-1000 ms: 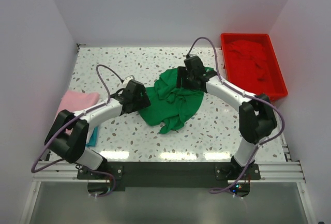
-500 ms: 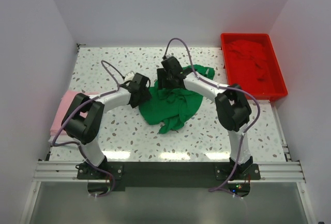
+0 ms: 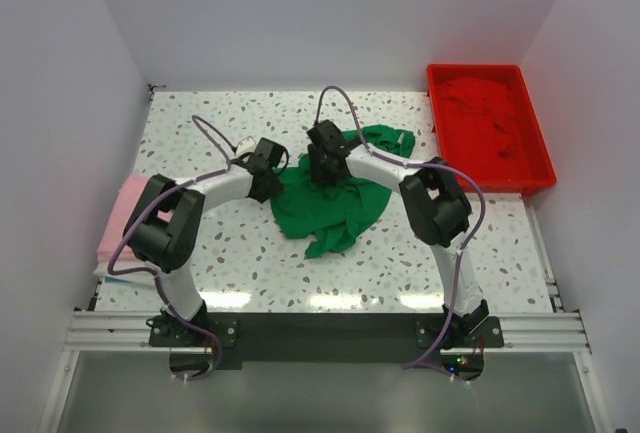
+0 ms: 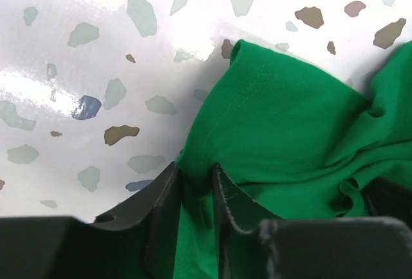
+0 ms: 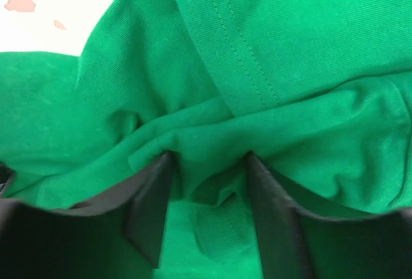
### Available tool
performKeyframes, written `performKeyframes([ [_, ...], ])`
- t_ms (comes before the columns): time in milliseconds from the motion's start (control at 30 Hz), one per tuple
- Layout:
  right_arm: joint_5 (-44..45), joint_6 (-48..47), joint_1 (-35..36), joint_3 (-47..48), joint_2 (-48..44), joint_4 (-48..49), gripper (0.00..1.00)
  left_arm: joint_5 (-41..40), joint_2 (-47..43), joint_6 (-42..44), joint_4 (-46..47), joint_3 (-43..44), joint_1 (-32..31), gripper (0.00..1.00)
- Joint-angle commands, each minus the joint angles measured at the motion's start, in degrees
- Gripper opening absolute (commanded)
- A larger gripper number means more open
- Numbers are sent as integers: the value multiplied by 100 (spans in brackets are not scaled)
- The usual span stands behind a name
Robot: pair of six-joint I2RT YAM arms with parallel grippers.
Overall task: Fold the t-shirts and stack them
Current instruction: Flatten the tshirt out
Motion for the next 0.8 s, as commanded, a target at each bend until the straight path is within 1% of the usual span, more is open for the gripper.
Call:
performKeyframes([
  [0, 273, -25, 41, 198, -1, -14, 50, -143, 60, -47, -44, 187, 88, 29],
  [33, 299, -16, 32, 207, -18, -14, 40, -143, 77, -47, -44, 196, 97, 23],
  [67, 317, -16, 50, 207, -27, -14, 36, -125, 86, -47, -53, 205, 123, 20],
  [100, 326, 2, 41, 216, -71, -40, 30, -108, 86, -47, -62, 213, 141, 14],
  [133, 343, 19, 32, 216, -97, -58, 24, -107, 104, -47, -62, 240, 159, 10],
  [167, 378, 19, 41, 207, -141, -67, 14, -81, 113, -47, -71, 257, 202, 7],
  [233, 440, 37, 32, 146, -317, -67, 8, -90, 139, -38, -106, 319, 255, 1],
  [267, 483, 19, 32, 102, -396, -102, 3, -90, 139, -38, -114, 345, 316, 0],
  [400, 458, 37, -90, -108, -887, -146, 0, -99, 166, -30, -167, 529, 545, 0],
  [500, 431, 72, -283, -434, -1484, -93, 0, -107, 271, -12, -307, 837, 817, 0],
  [533, 370, 72, -345, -530, -1791, -84, 0, -116, 323, 5, -325, 1012, 888, 0],
  [633, 326, 107, -591, -952, -2311, -40, 0, -143, 464, 111, -396, 1433, 1204, 0],
  [667, 326, 125, -653, -1197, -2678, -32, 0, -151, 517, 181, -396, 1566, 1344, 0],
  [733, 299, 151, -828, -1479, -3049, -49, 0, -160, 727, 409, -440, 2012, 1468, 0],
  [767, 299, 186, -873, -1829, -3425, -23, 0, -204, 806, 506, -475, 2181, 1573, 0],
])
